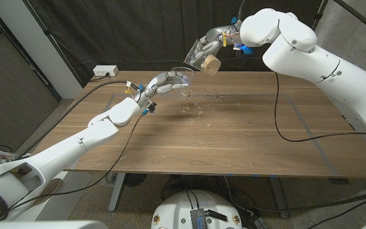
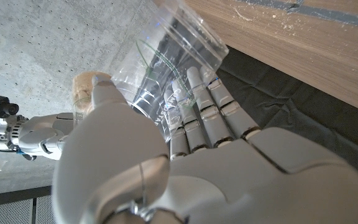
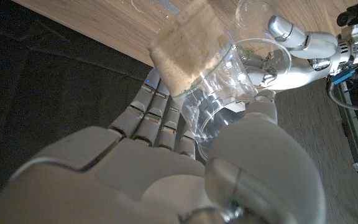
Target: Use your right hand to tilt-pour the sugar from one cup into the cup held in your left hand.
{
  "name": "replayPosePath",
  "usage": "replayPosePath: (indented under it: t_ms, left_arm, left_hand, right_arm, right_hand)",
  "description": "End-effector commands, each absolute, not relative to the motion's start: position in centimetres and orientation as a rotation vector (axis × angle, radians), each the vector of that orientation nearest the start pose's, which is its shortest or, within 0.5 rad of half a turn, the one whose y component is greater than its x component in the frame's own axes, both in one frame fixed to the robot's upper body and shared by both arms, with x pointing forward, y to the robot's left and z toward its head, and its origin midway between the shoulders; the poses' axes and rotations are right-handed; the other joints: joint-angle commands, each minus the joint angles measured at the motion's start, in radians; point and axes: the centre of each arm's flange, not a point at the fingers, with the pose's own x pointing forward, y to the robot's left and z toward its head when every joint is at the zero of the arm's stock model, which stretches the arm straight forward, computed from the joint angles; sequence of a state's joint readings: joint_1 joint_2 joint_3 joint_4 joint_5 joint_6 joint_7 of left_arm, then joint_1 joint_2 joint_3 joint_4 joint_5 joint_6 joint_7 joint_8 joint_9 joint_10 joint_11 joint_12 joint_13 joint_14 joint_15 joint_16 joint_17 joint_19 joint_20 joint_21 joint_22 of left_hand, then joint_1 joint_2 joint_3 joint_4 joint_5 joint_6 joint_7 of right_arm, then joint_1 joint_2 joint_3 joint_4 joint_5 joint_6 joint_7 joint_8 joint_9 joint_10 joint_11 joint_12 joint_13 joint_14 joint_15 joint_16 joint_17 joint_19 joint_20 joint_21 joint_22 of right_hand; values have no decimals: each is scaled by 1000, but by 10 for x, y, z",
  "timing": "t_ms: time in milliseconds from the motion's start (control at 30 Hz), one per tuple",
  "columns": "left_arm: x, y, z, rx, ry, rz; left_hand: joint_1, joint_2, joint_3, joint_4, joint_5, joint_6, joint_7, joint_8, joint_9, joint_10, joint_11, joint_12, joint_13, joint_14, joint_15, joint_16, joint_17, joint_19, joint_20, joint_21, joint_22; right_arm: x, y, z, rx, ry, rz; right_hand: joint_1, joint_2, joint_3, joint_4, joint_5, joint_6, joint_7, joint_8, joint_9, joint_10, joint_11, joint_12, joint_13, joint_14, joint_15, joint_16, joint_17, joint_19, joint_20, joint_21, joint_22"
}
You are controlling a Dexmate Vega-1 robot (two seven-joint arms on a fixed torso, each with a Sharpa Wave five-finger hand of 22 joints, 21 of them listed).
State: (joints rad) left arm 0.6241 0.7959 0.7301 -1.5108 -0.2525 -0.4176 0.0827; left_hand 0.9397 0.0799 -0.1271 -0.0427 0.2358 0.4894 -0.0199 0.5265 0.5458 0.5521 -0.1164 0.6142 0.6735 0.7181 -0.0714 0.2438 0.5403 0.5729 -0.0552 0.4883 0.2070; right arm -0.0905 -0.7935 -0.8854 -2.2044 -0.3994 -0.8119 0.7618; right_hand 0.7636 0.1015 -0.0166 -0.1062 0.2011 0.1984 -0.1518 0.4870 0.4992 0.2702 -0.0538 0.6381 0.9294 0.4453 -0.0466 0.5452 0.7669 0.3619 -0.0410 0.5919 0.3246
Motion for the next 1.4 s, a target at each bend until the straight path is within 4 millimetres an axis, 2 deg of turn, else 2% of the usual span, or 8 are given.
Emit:
replayPosePath:
  t_ms: [33, 167, 667, 1400]
  left_arm:
    - [600, 213, 50, 658, -885, -392]
    - [600, 215, 50, 658, -889, -386]
    - [606, 219, 55, 641, -897, -375]
    - [616, 215, 56, 630, -907, -402]
  left_hand:
    - [3, 7, -6, -3, -1, 6, -3, 9, 0, 12, -10, 7, 5, 7, -83, -1, 5, -4, -27, 4, 2]
    - [4, 7, -7, -3, -2, 4, -2, 8, 0, 9, -9, 5, 5, 7, -81, -3, 6, -5, -26, 4, 2]
    - [7, 11, -10, -3, -5, 12, -2, 12, -3, 16, -9, 7, 4, 10, -82, -6, 8, -4, -27, 6, 2]
    - [13, 18, -11, -3, -7, 13, -4, 15, -3, 18, -13, 8, 7, 11, -80, -11, 12, -6, -28, 8, 2]
  right_arm:
    - [474, -98, 232, -1666, -416, 199]
    - [475, -94, 231, -1694, -409, 191]
    - [467, -79, 228, -1794, -389, 168]
    - [462, -60, 231, -1897, -379, 131]
  right_hand:
    - [-7, 5, 1, 0, 11, 33, -19, 9, 4, 6, -5, -2, 1, 14, -182, -2, 3, -6, -37, 3, 1]
    - [-7, 4, 1, -1, 12, 34, -20, 8, 4, 9, -12, -2, 0, 18, -182, -2, 4, -7, -37, 2, -1]
    - [-12, 5, -1, 1, 16, 40, -24, 7, 5, 12, -10, -5, 0, 22, -181, -6, 9, -8, -39, 2, -7]
    - [-21, 9, -3, 5, 20, 57, -21, 9, 6, 21, -14, -5, 4, 27, -182, -11, 17, -8, -41, 3, -15]
